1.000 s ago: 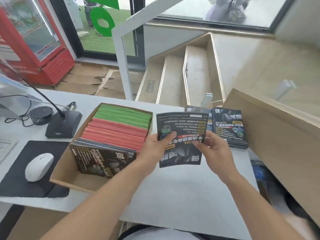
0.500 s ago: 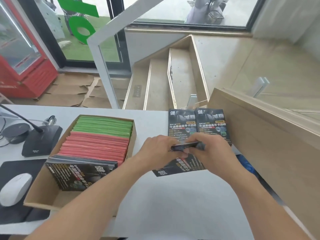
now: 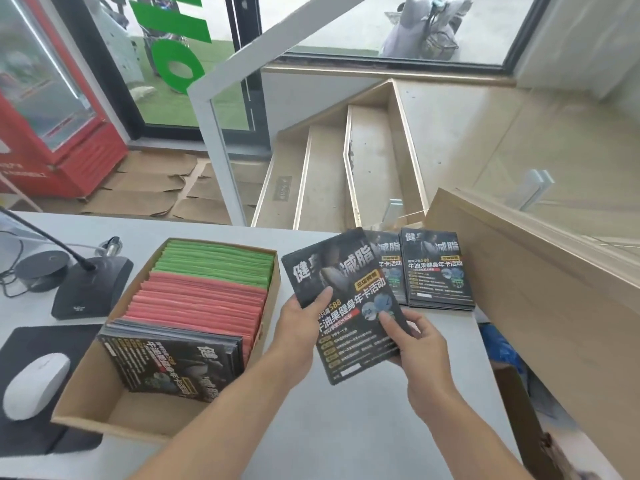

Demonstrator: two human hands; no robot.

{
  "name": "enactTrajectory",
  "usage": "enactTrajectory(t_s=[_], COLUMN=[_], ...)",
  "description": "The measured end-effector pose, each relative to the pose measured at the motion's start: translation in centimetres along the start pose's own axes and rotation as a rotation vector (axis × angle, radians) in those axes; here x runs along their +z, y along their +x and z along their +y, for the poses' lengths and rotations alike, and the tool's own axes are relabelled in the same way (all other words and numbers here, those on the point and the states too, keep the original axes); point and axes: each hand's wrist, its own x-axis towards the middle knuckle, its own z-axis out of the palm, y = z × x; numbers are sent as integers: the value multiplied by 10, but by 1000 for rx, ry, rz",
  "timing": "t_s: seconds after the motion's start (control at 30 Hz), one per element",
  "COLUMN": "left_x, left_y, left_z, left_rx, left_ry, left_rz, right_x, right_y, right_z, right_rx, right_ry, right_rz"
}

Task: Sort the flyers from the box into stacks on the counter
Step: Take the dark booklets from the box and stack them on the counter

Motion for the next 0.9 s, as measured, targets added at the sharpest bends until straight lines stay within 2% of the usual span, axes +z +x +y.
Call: enactTrajectory(t_s=[0.07, 0.13, 0.3, 0.47, 0.57, 0.67, 0.9], left_x=[-8, -15, -16, -17, -22, -21, -19], left_y=[6, 8, 9, 8, 9, 7, 10], left_z=[-3, -7, -21, -36, -41, -41, -50], left_rx=[89, 137, 181, 161, 221, 256, 288], left_ry=[138, 244, 325, 327, 383, 292, 444], left_rz=[-5, -74, -162, -214, -202, -182, -154], right_x=[-4, -8, -7, -10, -14, -13, -14], right_y=[3, 7, 17, 21, 21, 20, 24], right_z=[3, -2, -15, -2, 6, 11, 19], right_rx=[-161, -301, -345, -348, -370, -383, -347], right_ry=[-293, -396, -50, -41, -92, -95, -107], right_rz=[-20, -89, -253, -310, -302, -305, -304])
